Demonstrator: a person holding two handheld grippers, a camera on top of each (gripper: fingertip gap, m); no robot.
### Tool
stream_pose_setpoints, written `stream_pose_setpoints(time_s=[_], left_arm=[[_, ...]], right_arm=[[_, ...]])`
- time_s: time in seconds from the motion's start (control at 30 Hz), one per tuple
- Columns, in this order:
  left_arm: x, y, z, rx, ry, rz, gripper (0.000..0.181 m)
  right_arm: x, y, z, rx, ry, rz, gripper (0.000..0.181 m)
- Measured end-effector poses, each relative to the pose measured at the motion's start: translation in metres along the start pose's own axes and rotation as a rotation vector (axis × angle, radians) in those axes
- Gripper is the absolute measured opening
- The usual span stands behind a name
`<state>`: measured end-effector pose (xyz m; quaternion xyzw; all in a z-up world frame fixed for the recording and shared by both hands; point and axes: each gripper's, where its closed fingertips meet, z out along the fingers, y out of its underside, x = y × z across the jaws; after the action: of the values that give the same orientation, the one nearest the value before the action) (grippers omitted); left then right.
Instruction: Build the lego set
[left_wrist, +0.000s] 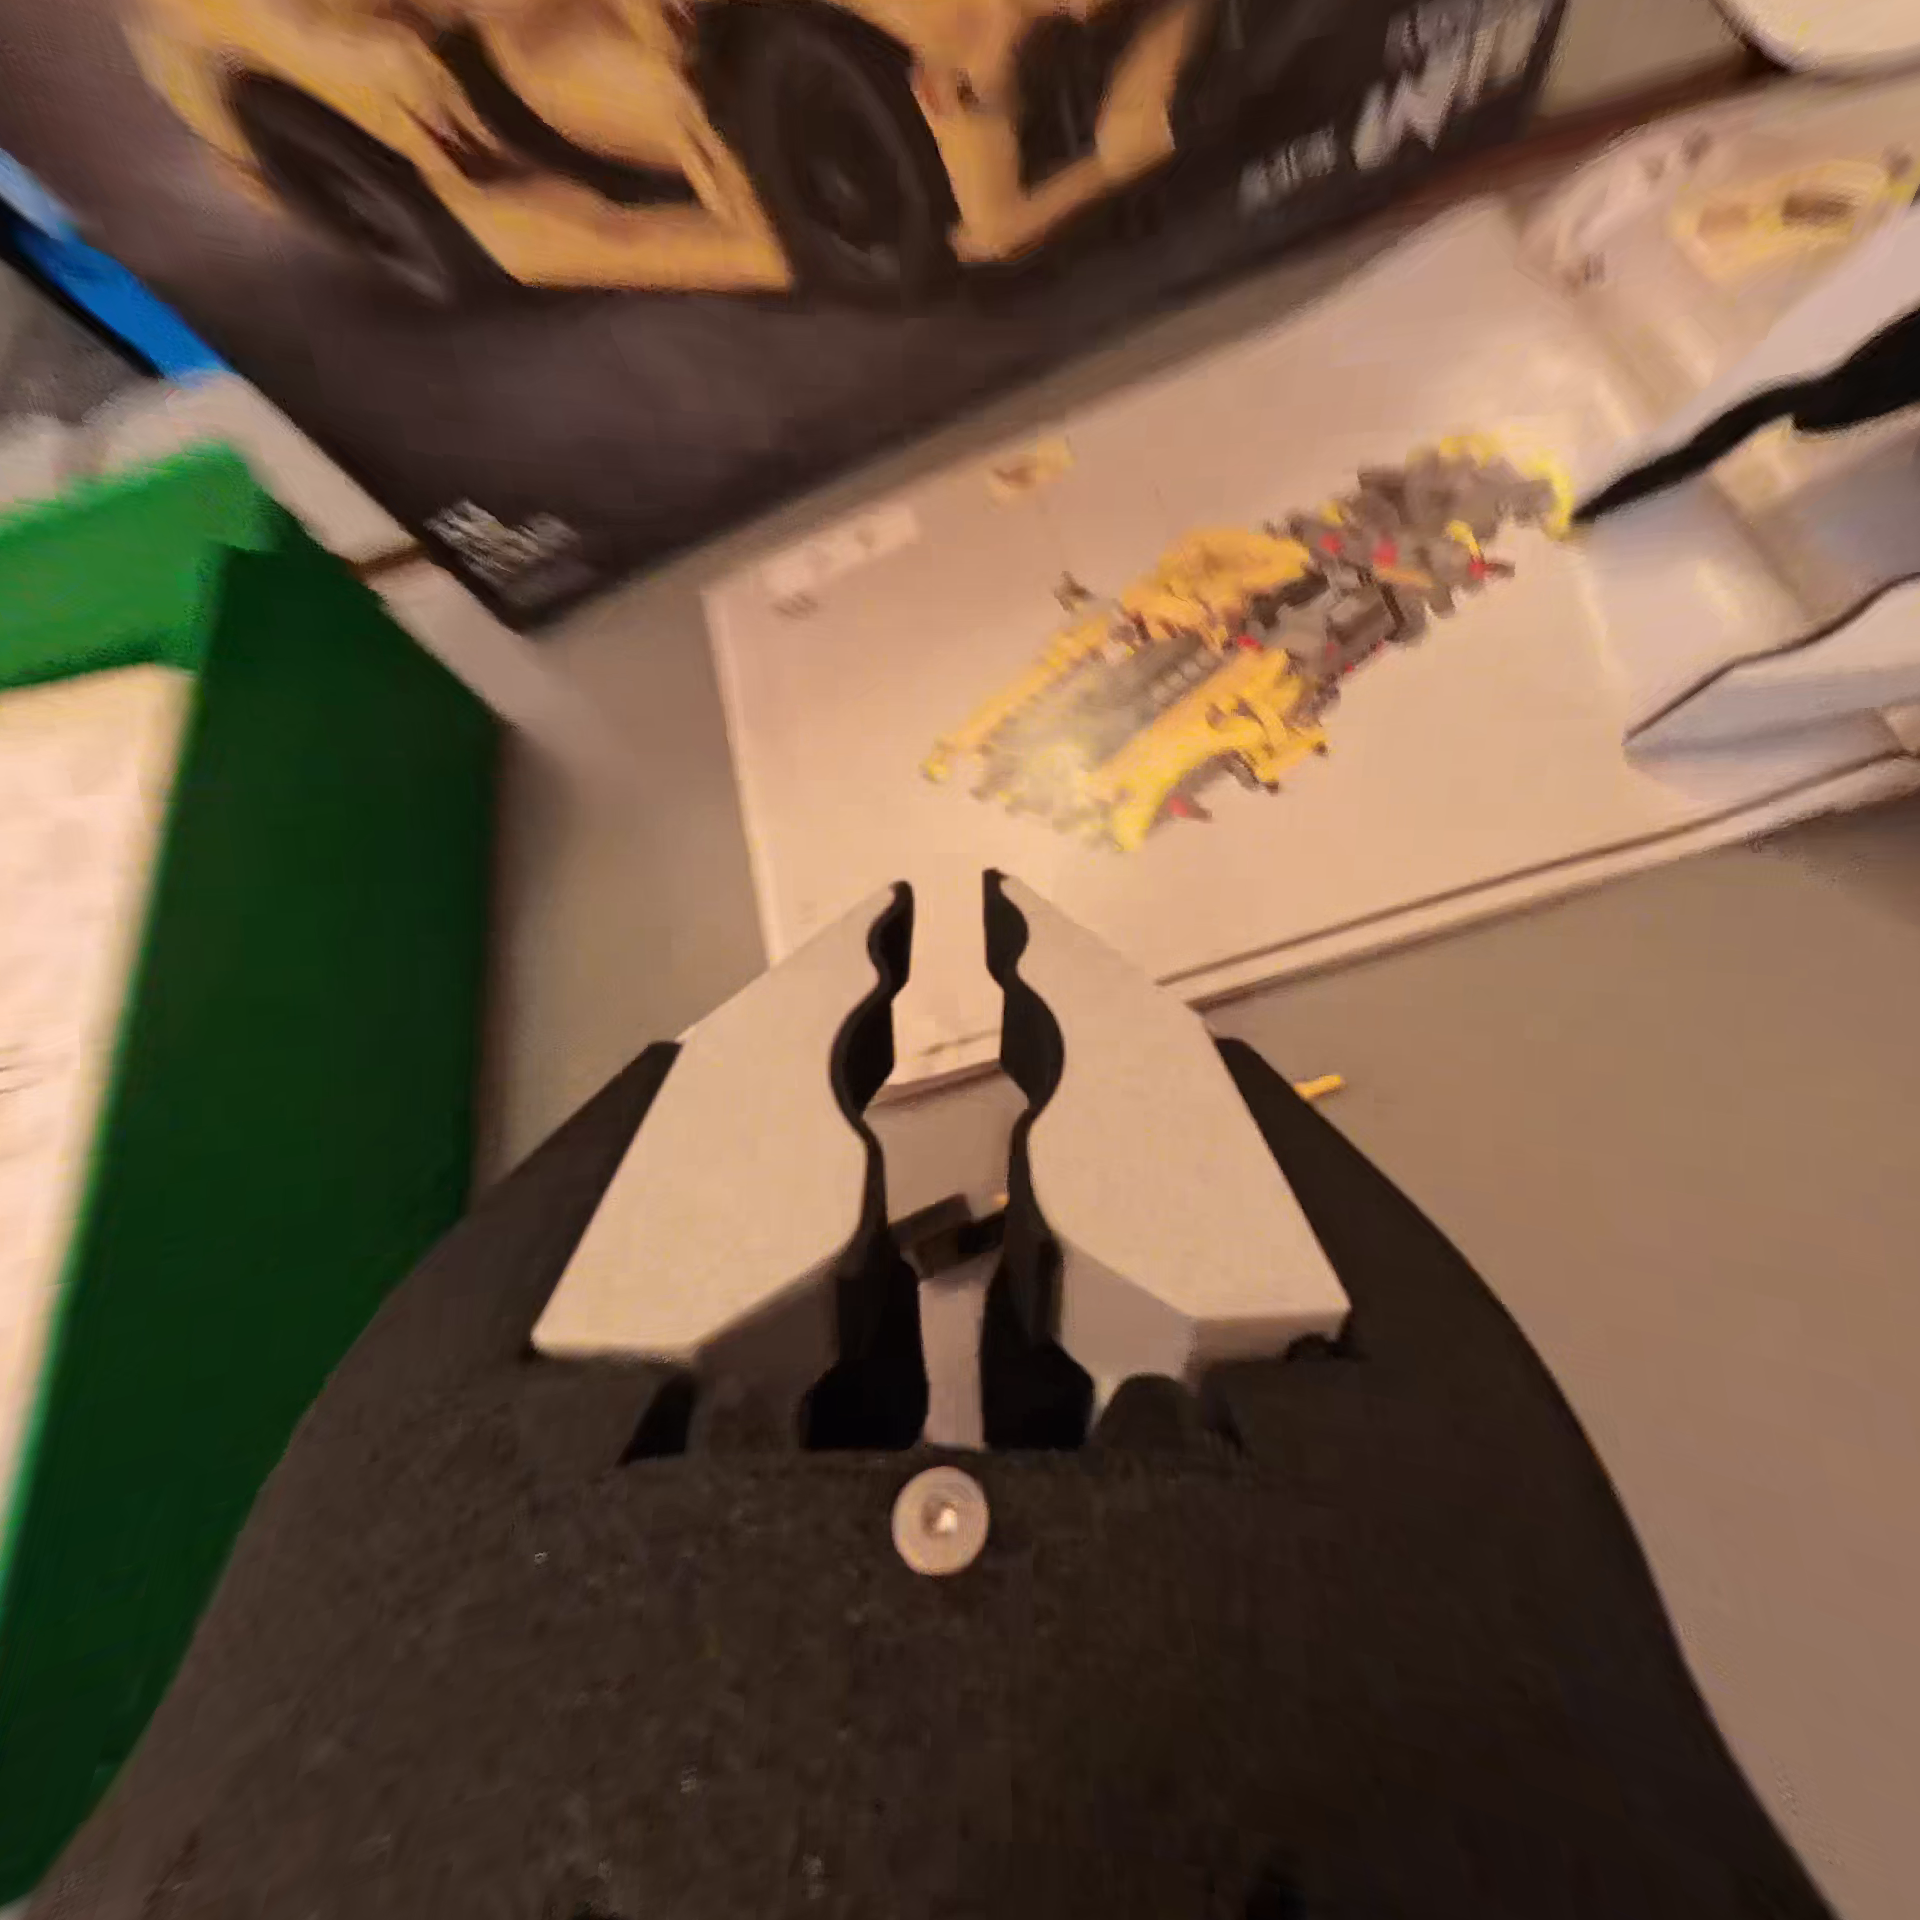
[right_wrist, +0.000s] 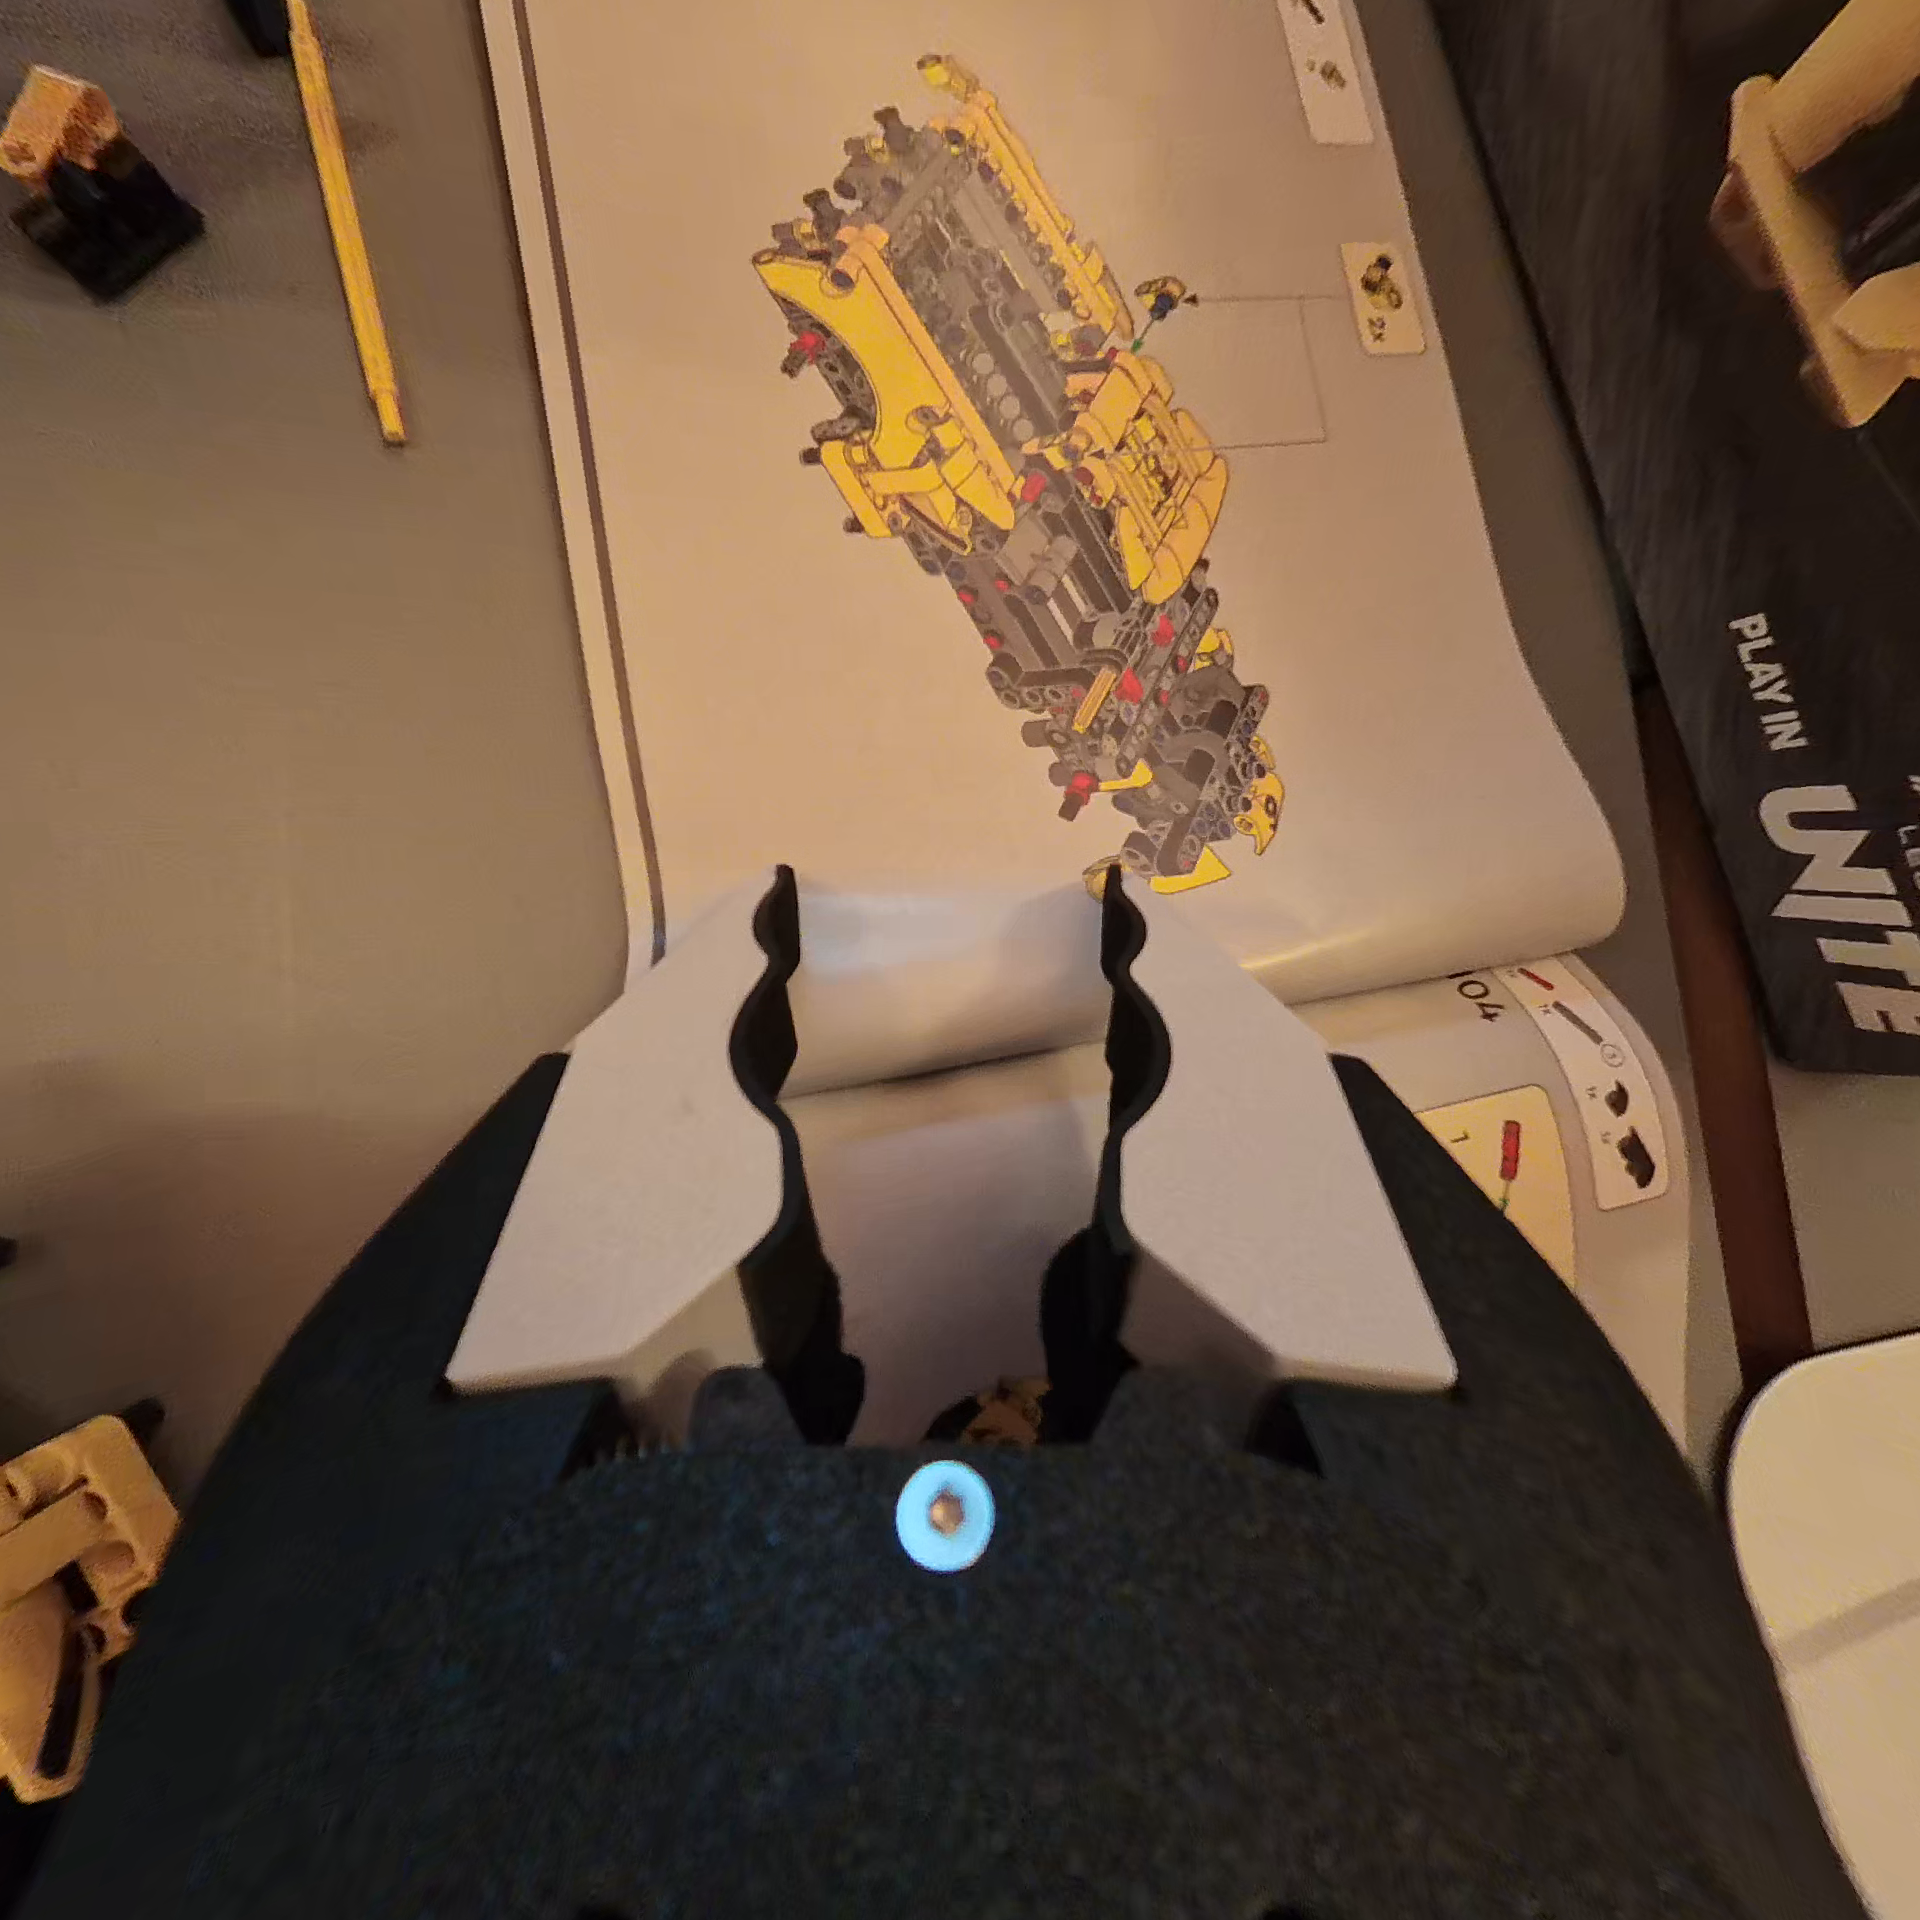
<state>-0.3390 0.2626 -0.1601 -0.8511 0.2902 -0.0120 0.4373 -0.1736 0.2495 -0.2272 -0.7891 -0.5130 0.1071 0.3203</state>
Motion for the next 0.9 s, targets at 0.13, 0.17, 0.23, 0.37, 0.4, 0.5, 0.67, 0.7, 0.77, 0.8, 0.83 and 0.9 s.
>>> stream_pose_setpoints(time_s=[0.13, 0.17, 0.23, 0.37, 0.4, 0.5, 0.67, 0.7, 0.77, 0.8, 0.83, 0.9], left_arm=[[0.020, 0.030, 0.046, -0.193, 0.171, -0.057, 0.005], [0.018, 0.036, 0.052, -0.219, 0.166, -0.063, 0.001], [0.014, 0.042, 0.057, -0.232, 0.144, -0.066, 0.000], [0.013, 0.043, 0.056, -0.230, 0.152, -0.075, 0.000], [0.013, 0.043, 0.056, -0.227, 0.156, -0.080, 0.000], [0.013, 0.043, 0.056, -0.217, 0.171, -0.098, 0.000], [0.012, 0.044, 0.055, -0.214, 0.195, -0.106, 0.000], [0.012, 0.045, 0.055, -0.214, 0.204, -0.112, 0.000], [0.011, 0.046, 0.054, -0.217, 0.220, -0.128, 0.000], [0.011, 0.046, 0.054, -0.218, 0.226, -0.133, 0.000], [0.011, 0.046, 0.054, -0.219, 0.230, -0.137, 0.000], [0.011, 0.046, 0.053, -0.223, 0.233, -0.135, 0.000]], right_arm=[[-0.001, 0.001, 0.002, 0.020, -0.042, 0.032, 0.058], [-0.002, 0.000, 0.003, 0.028, -0.052, 0.041, 0.058], [-0.004, -0.001, 0.001, 0.036, -0.085, 0.031, 0.063], [0.014, -0.015, -0.011, 0.093, -0.095, 0.019, 0.072], [0.028, -0.015, -0.011, 0.108, -0.061, 0.008, 0.075], [0.045, -0.014, -0.004, 0.133, -0.094, 0.009, 0.088], [0.040, -0.004, 0.016, 0.090, -0.180, -0.004, 0.096], [0.040, -0.003, 0.018, 0.091, -0.179, -0.006, 0.096], [0.039, -0.002, 0.019, 0.107, -0.191, 0.008, 0.096], [0.039, -0.002, 0.020, 0.133, -0.191, 0.017, 0.097], [0.039, -0.002, 0.020, 0.152, -0.190, 0.022, 0.097], [0.039, -0.002, 0.020, 0.136, -0.190, 0.025, 0.097]])
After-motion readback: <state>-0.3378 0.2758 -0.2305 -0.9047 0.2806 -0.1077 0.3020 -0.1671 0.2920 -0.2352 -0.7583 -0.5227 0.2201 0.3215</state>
